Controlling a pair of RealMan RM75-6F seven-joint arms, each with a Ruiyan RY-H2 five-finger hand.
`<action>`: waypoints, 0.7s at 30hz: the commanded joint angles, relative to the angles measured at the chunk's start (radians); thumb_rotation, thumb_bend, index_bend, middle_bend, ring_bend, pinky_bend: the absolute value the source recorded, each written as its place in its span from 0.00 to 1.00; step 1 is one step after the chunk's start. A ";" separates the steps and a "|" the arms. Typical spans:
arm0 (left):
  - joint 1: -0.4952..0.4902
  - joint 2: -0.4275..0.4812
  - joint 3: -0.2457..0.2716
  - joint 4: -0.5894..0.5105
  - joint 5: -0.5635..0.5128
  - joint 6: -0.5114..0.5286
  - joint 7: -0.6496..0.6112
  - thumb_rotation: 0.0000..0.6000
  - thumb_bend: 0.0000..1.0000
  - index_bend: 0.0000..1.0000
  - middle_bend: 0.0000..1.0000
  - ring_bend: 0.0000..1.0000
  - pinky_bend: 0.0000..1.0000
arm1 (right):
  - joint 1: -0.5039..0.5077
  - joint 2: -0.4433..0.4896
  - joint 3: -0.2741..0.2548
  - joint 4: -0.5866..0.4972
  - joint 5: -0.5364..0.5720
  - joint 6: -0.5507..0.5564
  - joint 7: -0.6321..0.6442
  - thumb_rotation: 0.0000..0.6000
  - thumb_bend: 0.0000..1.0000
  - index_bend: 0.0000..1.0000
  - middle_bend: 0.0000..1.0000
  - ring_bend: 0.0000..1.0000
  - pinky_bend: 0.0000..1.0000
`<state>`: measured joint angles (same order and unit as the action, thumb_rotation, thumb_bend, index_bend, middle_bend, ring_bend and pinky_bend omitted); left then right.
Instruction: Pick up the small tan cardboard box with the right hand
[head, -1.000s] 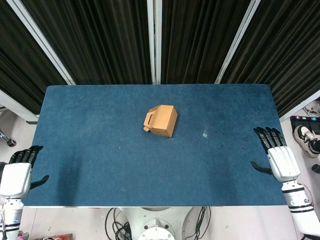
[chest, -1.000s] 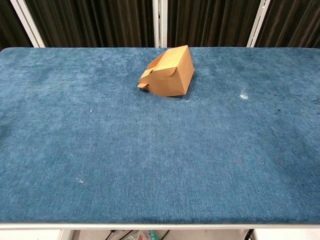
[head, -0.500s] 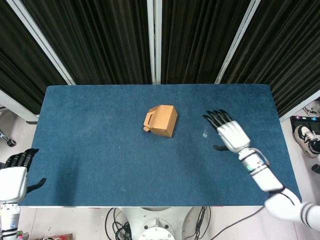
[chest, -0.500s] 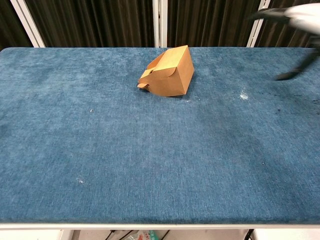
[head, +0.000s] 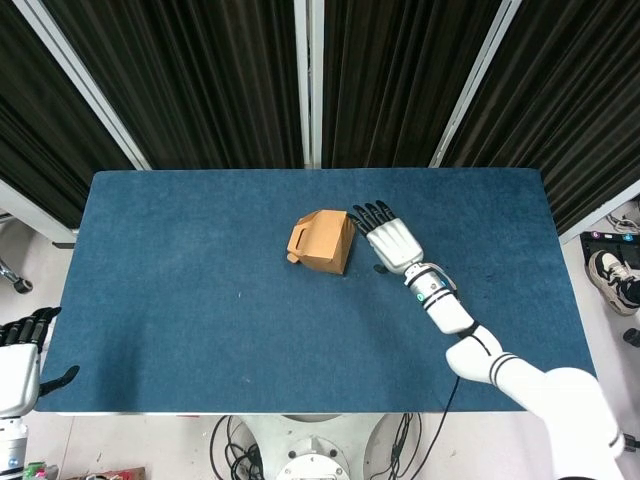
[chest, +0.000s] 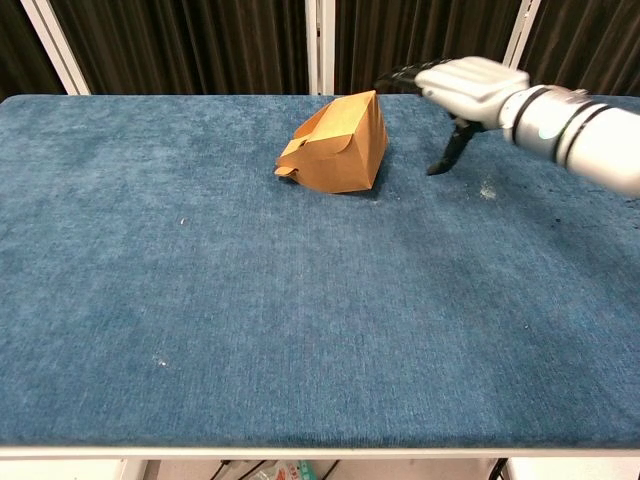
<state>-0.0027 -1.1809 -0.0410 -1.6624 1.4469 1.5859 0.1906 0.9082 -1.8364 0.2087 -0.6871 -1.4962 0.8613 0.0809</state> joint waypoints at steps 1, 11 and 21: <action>-0.002 0.000 -0.002 0.003 0.002 -0.004 -0.009 1.00 0.01 0.18 0.18 0.20 0.21 | 0.068 -0.125 -0.031 0.171 -0.043 0.028 0.116 1.00 0.00 0.00 0.00 0.00 0.00; 0.002 -0.003 -0.002 0.017 -0.003 -0.013 -0.040 1.00 0.01 0.18 0.18 0.20 0.21 | 0.151 -0.288 -0.061 0.404 -0.061 0.035 0.157 1.00 0.00 0.00 0.00 0.00 0.00; 0.017 -0.002 0.002 0.028 0.000 -0.001 -0.070 1.00 0.01 0.19 0.18 0.20 0.21 | 0.202 -0.353 -0.075 0.519 -0.056 0.031 0.220 1.00 0.24 0.11 0.20 0.08 0.01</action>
<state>0.0145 -1.1830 -0.0396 -1.6344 1.4467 1.5842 0.1208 1.1035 -2.1825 0.1368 -0.1766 -1.5543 0.8944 0.2958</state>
